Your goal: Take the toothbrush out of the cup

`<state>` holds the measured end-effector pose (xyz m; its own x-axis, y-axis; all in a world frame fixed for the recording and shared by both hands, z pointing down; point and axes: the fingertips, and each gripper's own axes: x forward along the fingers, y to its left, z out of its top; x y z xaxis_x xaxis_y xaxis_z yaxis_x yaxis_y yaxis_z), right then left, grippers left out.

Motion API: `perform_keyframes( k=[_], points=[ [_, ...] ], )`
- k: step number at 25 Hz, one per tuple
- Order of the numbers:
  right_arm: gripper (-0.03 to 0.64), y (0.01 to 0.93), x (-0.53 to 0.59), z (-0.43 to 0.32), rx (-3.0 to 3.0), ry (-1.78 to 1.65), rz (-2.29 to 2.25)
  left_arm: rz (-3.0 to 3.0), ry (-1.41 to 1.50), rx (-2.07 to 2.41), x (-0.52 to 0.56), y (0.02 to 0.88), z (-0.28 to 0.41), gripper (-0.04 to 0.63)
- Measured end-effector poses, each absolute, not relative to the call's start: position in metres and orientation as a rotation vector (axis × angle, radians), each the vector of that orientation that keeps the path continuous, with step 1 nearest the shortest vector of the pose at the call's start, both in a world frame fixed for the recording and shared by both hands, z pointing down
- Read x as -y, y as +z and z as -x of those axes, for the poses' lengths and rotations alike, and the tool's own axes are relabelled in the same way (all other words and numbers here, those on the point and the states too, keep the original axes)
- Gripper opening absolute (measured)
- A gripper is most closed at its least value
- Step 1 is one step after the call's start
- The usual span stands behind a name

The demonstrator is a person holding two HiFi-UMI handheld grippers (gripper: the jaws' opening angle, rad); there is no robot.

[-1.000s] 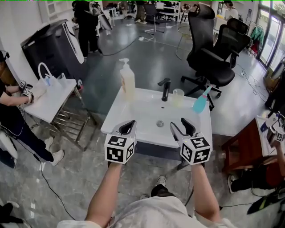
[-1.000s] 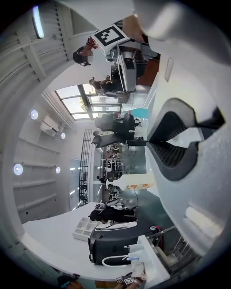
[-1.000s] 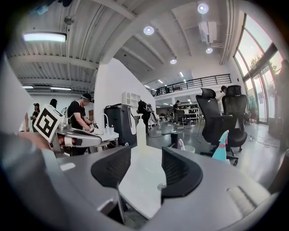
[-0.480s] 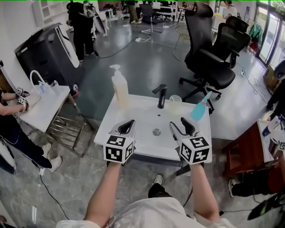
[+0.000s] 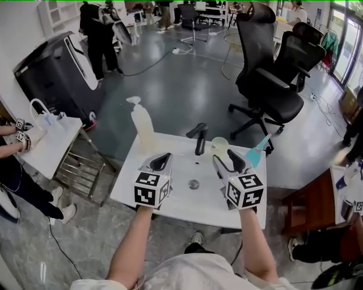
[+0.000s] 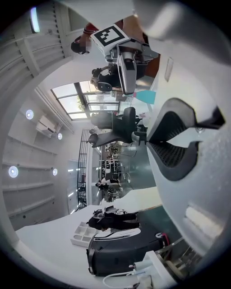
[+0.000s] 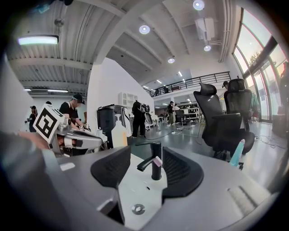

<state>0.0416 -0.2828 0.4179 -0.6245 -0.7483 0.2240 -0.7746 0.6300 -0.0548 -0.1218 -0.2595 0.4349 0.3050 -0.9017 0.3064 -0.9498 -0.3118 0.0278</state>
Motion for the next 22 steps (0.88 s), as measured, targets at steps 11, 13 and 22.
perform_keyframes(
  k=[11,13,22],
  points=[
    [0.207,0.415,0.338,-0.049,2.701,0.232,-1.227,-2.344,0.372,1.736,0.311,0.431,0.111,0.005],
    [0.207,0.415,0.345,-0.050,2.704,0.236,-1.223,-2.341,0.376,1.739,0.318,0.430,0.110,0.005],
    [0.207,0.418,0.365,-0.058,2.703,0.245,-1.223,-2.336,0.381,1.736,0.337,0.433,0.100,0.005]
  ],
)
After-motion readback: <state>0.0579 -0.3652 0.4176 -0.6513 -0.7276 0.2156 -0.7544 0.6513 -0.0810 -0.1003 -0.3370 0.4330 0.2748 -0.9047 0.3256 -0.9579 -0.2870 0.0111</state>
